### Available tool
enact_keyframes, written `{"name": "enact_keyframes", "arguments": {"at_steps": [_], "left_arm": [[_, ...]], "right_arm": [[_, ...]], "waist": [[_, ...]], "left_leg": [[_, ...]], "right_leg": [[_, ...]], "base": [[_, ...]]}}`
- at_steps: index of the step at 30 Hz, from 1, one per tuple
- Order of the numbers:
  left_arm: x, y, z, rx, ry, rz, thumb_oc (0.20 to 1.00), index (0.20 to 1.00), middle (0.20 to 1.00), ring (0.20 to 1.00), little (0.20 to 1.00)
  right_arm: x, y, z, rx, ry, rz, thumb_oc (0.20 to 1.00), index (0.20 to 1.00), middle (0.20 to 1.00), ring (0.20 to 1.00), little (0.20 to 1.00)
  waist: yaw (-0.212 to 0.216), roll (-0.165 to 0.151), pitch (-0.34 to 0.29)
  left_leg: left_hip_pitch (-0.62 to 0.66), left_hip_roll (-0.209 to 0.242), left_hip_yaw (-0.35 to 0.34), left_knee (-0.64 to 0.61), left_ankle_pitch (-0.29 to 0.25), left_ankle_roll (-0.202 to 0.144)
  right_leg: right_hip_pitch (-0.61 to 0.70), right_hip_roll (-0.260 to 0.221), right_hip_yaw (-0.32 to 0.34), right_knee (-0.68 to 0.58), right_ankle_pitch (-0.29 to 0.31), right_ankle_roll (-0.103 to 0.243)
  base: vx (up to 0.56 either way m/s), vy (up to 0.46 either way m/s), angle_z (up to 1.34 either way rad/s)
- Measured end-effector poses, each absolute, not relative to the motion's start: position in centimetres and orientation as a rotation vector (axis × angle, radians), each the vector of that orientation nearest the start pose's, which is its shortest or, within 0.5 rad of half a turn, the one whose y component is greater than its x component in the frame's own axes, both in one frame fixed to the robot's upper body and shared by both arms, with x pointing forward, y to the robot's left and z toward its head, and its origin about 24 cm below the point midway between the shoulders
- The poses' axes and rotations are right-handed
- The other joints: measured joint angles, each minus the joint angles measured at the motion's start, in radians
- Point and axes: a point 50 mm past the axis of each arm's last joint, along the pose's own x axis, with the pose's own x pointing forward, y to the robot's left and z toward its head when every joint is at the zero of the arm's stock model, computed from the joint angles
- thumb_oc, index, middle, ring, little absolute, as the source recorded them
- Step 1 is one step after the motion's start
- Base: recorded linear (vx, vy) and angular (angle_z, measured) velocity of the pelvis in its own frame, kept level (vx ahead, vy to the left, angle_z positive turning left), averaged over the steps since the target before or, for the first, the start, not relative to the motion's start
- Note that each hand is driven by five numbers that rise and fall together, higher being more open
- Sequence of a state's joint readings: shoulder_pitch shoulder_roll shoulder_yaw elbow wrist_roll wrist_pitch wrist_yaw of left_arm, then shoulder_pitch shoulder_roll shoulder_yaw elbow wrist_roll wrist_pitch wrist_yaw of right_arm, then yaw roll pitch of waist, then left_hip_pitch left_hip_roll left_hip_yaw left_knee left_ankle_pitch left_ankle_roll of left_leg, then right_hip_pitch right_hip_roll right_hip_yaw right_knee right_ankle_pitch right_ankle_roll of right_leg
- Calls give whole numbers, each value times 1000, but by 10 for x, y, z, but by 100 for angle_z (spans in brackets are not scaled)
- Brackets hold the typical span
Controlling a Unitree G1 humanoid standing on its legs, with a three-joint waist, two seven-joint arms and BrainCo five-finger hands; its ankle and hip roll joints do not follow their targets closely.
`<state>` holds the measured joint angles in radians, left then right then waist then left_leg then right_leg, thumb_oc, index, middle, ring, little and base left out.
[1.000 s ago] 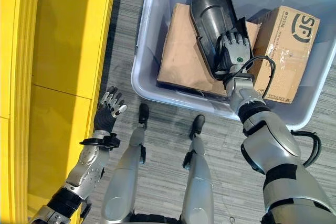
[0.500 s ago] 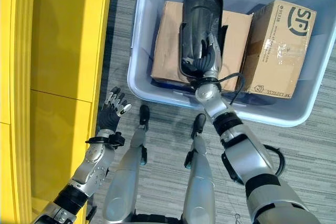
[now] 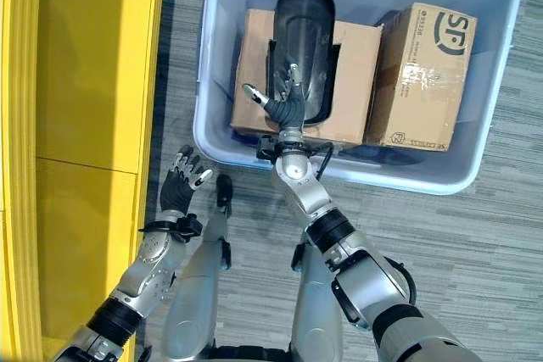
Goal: Move parts from the plastic box to the shelf.
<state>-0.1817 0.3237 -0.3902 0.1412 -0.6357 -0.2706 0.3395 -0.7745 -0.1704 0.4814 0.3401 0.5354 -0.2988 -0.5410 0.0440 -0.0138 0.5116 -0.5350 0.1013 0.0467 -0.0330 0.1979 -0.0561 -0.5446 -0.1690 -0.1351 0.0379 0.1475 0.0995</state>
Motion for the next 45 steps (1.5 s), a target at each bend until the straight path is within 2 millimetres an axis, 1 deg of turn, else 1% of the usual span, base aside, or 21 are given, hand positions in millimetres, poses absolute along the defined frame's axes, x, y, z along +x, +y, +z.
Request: {"name": "enact_keyframes", "arguments": {"at_steps": [2, 3, 5, 7, 10, 13, 16, 17, 19, 21, 23, 24, 25, 27, 29, 31, 33, 35, 38, 42, 45], "left_arm": [[276, 142, 57, -307, -74, 25, 1000, 1000, 1000, 1000, 1000], [274, 141, 57, -311, -72, 25, 1000, 1000, 1000, 1000, 1000], [274, 143, 57, -303, -68, 29, 1000, 1000, 1000, 1000, 1000], [272, 145, 58, -294, -69, 23, 1000, 1000, 1000, 1000, 1000], [268, 153, 56, -273, -58, 40, 1000, 1000, 1000, 1000, 1000], [264, 158, 65, -271, -95, 34, 1000, 1000, 1000, 1000, 1000], [260, 166, 64, -261, -95, 56, 1000, 1000, 1000, 1000, 1000], [258, 168, 71, -268, -125, 53, 1000, 1000, 1000, 1000, 1000], [253, 168, 87, -278, -194, 21, 1000, 1000, 1000, 1000, 1000], [254, 168, 109, -294, -293, -13, 1000, 1000, 1000, 1000, 1000], [252, 171, 126, -313, -376, -18, 1000, 1000, 1000, 1000, 1000], [250, 173, 133, -319, -410, -17, 1000, 1000, 1000, 1000, 1000], [248, 175, 141, -321, -453, -18, 1000, 1000, 1000, 1000, 1000], [245, 177, 151, -322, -501, -24, 1000, 1000, 1000, 1000, 1000], [246, 178, 155, -318, -525, -35, 1000, 1000, 1000, 1000, 1000], [245, 178, 157, -321, -534, -37, 1000, 1000, 1000, 1000, 1000], [245, 179, 159, -321, -545, -31, 1000, 1000, 1000, 1000, 1000], [244, 185, 160, -317, -556, -6, 1000, 1000, 1000, 1000, 1000], [239, 193, 164, -314, -582, 19, 1000, 1000, 1000, 1000, 1000], [237, 191, 170, -321, -609, 6, 1000, 1000, 1000, 1000, 1000], [238, 190, 175, -326, -633, -3, 1000, 1000, 1000, 1000, 1000]], "right_arm": [[332, -56, 198, 334, -500, 109, 1000, 1000, 1000, 1000, 1000], [321, -55, 208, 363, -562, 150, 1000, 1000, 1000, 1000, 1000], [311, -53, 217, 379, -611, 197, 1000, 1000, 1000, 1000, 1000], [299, -53, 224, 408, -663, 240, 1000, 1000, 1000, 1000, 1000], [289, -55, 229, 412, -708, 292, 1000, 1000, 1000, 1000, 1000], [277, -65, 222, 384, -722, 333, 1000, 1000, 1000, 1000, 1000], [266, -75, 210, 381, -699, 370, 1000, 1000, 1000, 1000, 1000], [265, -83, 203, 352, -685, 369, 1000, 1000, 1000, 1000, 1000], [260, -94, 202, 324, -698, 366, 1000, 1000, 1000, 1000, 1000], [259, -106, 195, 287, -673, 364, 1000, 1000, 1000, 1000, 1000], [254, -118, 188, 263, -659, 353, 1000, 1000, 1000, 1000, 1000], [252, -122, 185, 258, -650, 343, 1000, 1000, 1000, 1000, 1000], [249, -129, 181, 236, -634, 337, 1000, 1000, 1000, 1000, 1000], [247, -137, 177, 217, -621, 318, 1000, 1000, 1000, 1000, 1000], [246, -143, 172, 201, -601, 301, 1000, 1000, 1000, 1000, 1000], [245, -144, 169, 199, -592, 300, 1000, 1000, 1000, 1000, 1000], [244, -146, 170, 195, -597, 304, 1000, 1000, 1000, 1000, 1000], [243, -148, 169, 201, -591, 305, 1000, 1000, 1000, 1000, 1000], [243, -151, 167, 216, -579, 301, 1000, 1000, 1000, 1000, 1000], [242, -151, 166, 219, -572, 308, 1000, 1000, 1000, 1000, 1000], [243, -151, 166, 219, -573, 308, 1000, 1000, 1000, 1000, 1000]], "waist": [[-1, -2, 1], [0, -8, 4], [-4, -17, 9], [-12, -18, 9], [-31, -20, 9], [-34, -28, 13], [-40, -33, 16], [-48, -34, 17], [-45, -34, 17], [-50, -35, 17], [-56, -35, 17], [-59, -35, 17], [-72, -35, 17], [-83, -34, 17], [-87, -34, 17], [-102, -34, 17], [-103, -34, 17], [-102, -33, 17], [-107, -29, 17], [-111, -25, 16], [-113, -15, 15]], "left_leg": [[3, 0, 3, -1, 0, 0], [11, 1, 7, -1, 0, 0], [34, 2, 20, -2, -4, 0], [52, 3, 24, -4, -6, 0], [67, 6, 30, -7, -8, -2], [88, 10, 46, -18, -8, -3], [110, 12, 55, -23, -8, -4], [116, 15, 58, -26, -9, -5], [118, 17, 58, -29, -8, -5], [143, 21, 65, -37, -7, -8], [169, 24, 83, -44, -11, -10], [179, 25, 84, -49, -11, -11], [188, 25, 87, -53, -12, -11], [193, 25, 91, -55, -13, -12], [205, 26, 110, -56, -17, -13], [208, 29, 112, -56, -20, -15], [213, 30, 115, -56, -21, -17], [235, 38, 136, -58, -28, -22], [246, 40, 138, -58, -31, -24], [259, 40, 142, -58, -32, -25], [275, 40, 150, -58, -37, -24]], "right_leg": [[1, 1, 4, 0, 0, 0], [4, 1, 10, 2, 0, 0], [18, 3, 20, 5, 0, 0], [33, 4, 23, 4, -1, 0], [42, 8, 29, 5, -2, -1], [48, 13, 43, 5, -2, -2], [64, 15, 51, 3, -2, -2], [68, 17, 54, 1, -2, -2], [68, 21, 54, -1, -1, -3], [86, 26, 61, -3, -1, -3], [101, 29, 74, -8, -2, -2], [106, 30, 77, -11, -2, -2], [115, 31, 80, -21, -2, -1], [119, 32, 84, -26, 1, -2], [121, 34, 100, -28, 2, -2], [124, 38, 105, -33, 4, -2], [128, 42, 107, -36, 6, -4], [140, 50, 121, -37, 6, -5], [147, 53, 127, -40, 6, -5], [156, 54, 132, -40, 6, -5], [166, 53, 139, -40, 4, -3]], "base": [[-5, 2, -3], [-2, 2, -10], [-9, -5, -13], [-17, -9, -7], [-17, -11, -6], [-15, -28, -12], [-13, -33, -10], [-21, -59, -4], [-9, -29, -4], [-7, -38, -11], [-7, -48, -19], [1, -36, -16], [2, -30, -8], [5, -26, -9], [7, -22, -19], [5, -45, -11], [6, -28, -7], [12, -31, -19], [10, -28, -10], [12, -16, -4], [6, -5, -5]]}}
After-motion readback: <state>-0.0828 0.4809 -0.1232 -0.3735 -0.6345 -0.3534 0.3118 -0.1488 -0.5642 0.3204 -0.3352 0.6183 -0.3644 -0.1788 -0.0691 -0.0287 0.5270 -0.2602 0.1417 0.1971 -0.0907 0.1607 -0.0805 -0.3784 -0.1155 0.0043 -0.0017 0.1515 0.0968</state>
